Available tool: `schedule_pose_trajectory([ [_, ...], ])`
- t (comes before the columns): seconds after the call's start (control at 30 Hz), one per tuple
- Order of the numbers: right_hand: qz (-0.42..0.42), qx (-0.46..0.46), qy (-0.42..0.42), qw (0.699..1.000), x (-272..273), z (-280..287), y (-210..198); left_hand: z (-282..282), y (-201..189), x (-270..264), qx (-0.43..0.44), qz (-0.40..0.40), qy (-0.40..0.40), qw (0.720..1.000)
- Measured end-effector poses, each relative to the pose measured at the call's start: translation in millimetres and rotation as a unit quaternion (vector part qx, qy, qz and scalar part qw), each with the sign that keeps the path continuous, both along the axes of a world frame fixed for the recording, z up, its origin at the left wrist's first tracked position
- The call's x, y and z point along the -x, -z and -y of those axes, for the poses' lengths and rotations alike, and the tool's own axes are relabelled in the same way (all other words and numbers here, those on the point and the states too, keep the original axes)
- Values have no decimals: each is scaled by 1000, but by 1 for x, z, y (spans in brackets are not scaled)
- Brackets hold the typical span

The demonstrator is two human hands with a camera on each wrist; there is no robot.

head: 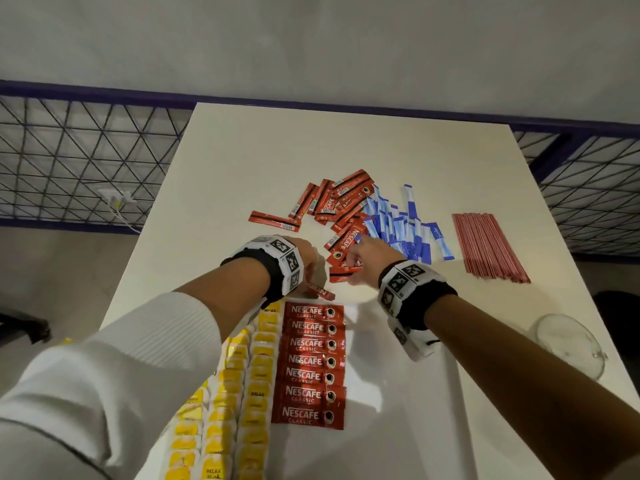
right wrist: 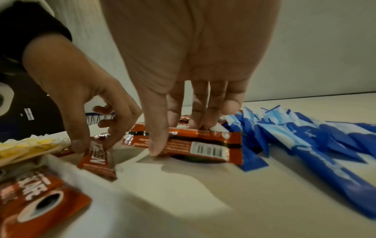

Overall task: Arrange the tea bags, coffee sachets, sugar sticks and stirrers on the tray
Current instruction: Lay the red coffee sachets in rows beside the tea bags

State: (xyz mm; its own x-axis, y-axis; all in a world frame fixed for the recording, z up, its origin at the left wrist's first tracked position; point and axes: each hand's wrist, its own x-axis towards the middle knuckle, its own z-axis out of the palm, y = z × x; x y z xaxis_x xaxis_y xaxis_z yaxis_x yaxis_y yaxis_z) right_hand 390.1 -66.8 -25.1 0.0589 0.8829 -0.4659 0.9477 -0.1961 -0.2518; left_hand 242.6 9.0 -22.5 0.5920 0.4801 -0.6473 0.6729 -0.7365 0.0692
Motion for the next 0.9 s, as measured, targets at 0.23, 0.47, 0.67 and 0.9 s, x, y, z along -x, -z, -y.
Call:
schedule_pose_trajectory([
  [0.23,32,-11,-108,994,8,-24,3,-7,5,7,-35,25,-55,998],
  [0.47,104,19,-141,984,6,-42,3,-15,9,4,26,45,-10,999],
  [0.67,104,82,-114,985,10,-50,-1,-21,16,9,43,94,-61,993],
  [0.9,35,57,-63,996,7,-52,7,-37,2,24,30,133,-191,972],
])
